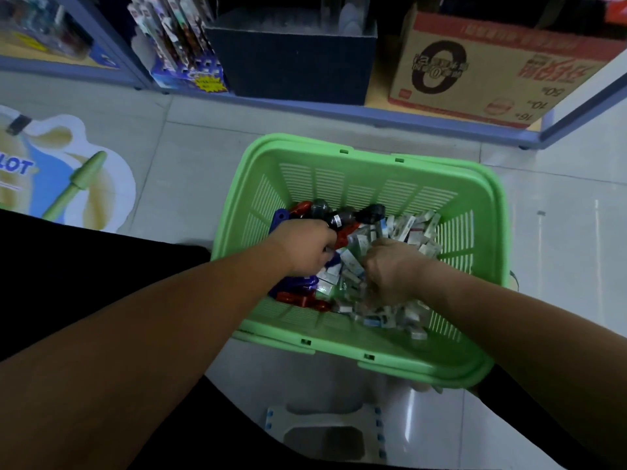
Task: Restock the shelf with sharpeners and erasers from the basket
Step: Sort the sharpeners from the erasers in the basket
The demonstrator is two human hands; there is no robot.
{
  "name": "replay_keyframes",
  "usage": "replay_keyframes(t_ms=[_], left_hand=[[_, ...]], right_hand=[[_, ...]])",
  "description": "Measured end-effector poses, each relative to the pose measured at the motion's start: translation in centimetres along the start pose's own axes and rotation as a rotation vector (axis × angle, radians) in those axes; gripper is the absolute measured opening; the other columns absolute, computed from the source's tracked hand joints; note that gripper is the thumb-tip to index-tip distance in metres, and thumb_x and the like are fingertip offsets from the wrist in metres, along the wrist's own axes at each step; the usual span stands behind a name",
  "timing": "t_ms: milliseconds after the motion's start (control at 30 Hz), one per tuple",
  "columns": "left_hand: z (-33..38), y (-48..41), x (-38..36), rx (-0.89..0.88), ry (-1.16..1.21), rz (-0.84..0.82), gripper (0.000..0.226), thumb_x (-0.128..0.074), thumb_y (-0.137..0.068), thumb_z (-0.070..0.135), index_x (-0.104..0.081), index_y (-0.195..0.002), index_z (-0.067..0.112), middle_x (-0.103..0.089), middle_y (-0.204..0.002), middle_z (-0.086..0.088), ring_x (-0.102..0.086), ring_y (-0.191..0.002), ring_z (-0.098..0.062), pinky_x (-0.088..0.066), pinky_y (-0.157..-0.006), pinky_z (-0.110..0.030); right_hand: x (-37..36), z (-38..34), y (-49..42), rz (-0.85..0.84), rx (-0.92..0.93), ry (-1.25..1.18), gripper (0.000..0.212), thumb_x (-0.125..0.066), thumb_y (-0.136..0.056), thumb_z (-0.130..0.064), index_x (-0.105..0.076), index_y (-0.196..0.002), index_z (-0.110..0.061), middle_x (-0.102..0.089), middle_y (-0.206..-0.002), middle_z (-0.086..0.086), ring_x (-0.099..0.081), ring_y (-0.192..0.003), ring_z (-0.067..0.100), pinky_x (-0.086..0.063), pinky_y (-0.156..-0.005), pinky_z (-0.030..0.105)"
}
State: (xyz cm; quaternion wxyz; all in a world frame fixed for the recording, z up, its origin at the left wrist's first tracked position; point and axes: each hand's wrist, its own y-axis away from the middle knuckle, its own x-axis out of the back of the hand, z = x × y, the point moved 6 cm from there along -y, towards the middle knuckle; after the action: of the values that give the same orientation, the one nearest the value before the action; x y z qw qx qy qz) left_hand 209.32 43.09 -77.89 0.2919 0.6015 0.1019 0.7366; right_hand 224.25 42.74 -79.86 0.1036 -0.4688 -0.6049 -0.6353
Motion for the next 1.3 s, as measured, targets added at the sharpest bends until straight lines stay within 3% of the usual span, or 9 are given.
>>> replay_keyframes(t_ms=[167,233,300,433,533,700,967,1167,1300], left_hand=[[-4.1,1.3,3.9,0.241,0.059,0.266,0.027,-0.066,-0.092,0.009,-0.061,-0.119,0.012,-0.055,-0.123,-0.007,-0.066,-0.087,-0.028,-0.060,-0.071,-0.041],[-4.8,1.9,4.0,0.303,0.036,0.302,0.045,-0.064,-0.079,-0.011,-0.054,-0.118,0.010,-0.045,-0.127,-0.010,-0.064,-0.072,-0.028,-0.061,-0.063,-0.044],[-4.2,2.2,3.7,0.265,0.090,0.321,0.044,-0.064,-0.079,-0.012,-0.054,-0.114,0.013,-0.048,-0.121,-0.008,-0.061,-0.069,-0.023,-0.060,-0.061,-0.040],[-3.1,2.8,-0.6,0.227,0.327,-0.038,0.021,-0.066,-0.092,0.006,-0.064,-0.103,0.024,-0.064,-0.103,0.002,-0.063,-0.088,-0.018,-0.055,-0.075,-0.032],[-3.5,4.2,-3.4,0.260,0.267,-0.255,0.021,-0.066,-0.092,0.004,-0.068,-0.108,0.016,-0.066,-0.109,-0.005,-0.064,-0.097,-0.023,-0.053,-0.080,-0.032],[-3.6,4.3,-4.3,0.321,0.213,-0.278,0.026,-0.061,-0.092,0.001,-0.064,-0.116,0.010,-0.064,-0.116,-0.012,-0.062,-0.101,-0.029,-0.048,-0.080,-0.033],[-4.8,3.5,-3.4,0.301,0.368,-0.192,0.036,-0.062,-0.088,-0.003,-0.066,-0.116,0.020,-0.064,-0.114,-0.005,-0.062,-0.099,-0.026,-0.048,-0.077,-0.032],[-5.2,3.1,-3.2,0.302,0.387,-0.161,0.032,-0.063,-0.087,-0.005,-0.065,-0.105,0.022,-0.063,-0.101,0.001,-0.062,-0.092,-0.023,-0.055,-0.082,-0.036],[-5.4,2.9,-3.2,0.292,0.374,-0.148,0.032,-0.064,-0.086,-0.002,-0.061,-0.098,0.026,-0.063,-0.102,0.000,-0.061,-0.091,-0.022,-0.054,-0.078,-0.035]], right_hand=[[0.7,-0.2,-2.0,0.127,-0.023,-0.121,0.032,-0.061,-0.095,-0.053,-0.068,-0.083,-0.023,-0.066,-0.078,-0.004,-0.066,-0.077,0.019,-0.059,-0.081,0.035],[1.1,-0.5,-2.9,0.205,-0.033,-0.298,0.025,-0.067,-0.094,-0.050,-0.074,-0.099,-0.027,-0.074,-0.093,-0.007,-0.070,-0.087,0.016,-0.059,-0.083,0.034],[1.5,-0.7,-4.0,0.239,-0.066,-0.455,0.033,-0.072,-0.091,-0.052,-0.074,-0.116,-0.030,-0.074,-0.114,-0.009,-0.068,-0.104,0.014,-0.056,-0.091,0.033],[0.4,-1.3,-6.3,0.146,-0.135,-0.330,0.062,-0.071,-0.085,-0.064,-0.060,-0.138,-0.033,-0.064,-0.133,-0.005,-0.055,-0.123,0.020,-0.045,-0.101,0.036],[-0.1,-1.8,-7.1,0.080,-0.179,-0.265,0.069,-0.072,-0.084,-0.065,-0.054,-0.141,-0.032,-0.059,-0.135,-0.005,-0.045,-0.120,0.020,-0.042,-0.101,0.038],[0.0,-2.1,-8.3,0.008,-0.273,-0.424,0.093,-0.082,-0.075,-0.065,-0.041,-0.153,-0.033,-0.051,-0.138,0.005,-0.042,-0.128,0.026,-0.042,-0.105,0.037],[-1.5,-1.9,-9.9,-0.118,-0.305,-0.409,0.089,-0.077,-0.072,-0.074,-0.048,-0.146,-0.034,-0.049,-0.150,0.000,-0.032,-0.142,0.029,-0.028,-0.114,0.044],[-1.4,-2.3,-9.7,-0.053,-0.285,-0.419,0.069,-0.073,-0.081,-0.063,-0.047,-0.140,-0.037,-0.055,-0.136,-0.003,-0.037,-0.133,0.026,-0.029,-0.108,0.044],[-1.6,-2.5,-9.9,-0.117,-0.210,-0.497,0.048,-0.071,-0.078,-0.056,-0.052,-0.117,-0.037,-0.058,-0.116,-0.006,-0.050,-0.127,0.024,-0.037,-0.112,0.048]])
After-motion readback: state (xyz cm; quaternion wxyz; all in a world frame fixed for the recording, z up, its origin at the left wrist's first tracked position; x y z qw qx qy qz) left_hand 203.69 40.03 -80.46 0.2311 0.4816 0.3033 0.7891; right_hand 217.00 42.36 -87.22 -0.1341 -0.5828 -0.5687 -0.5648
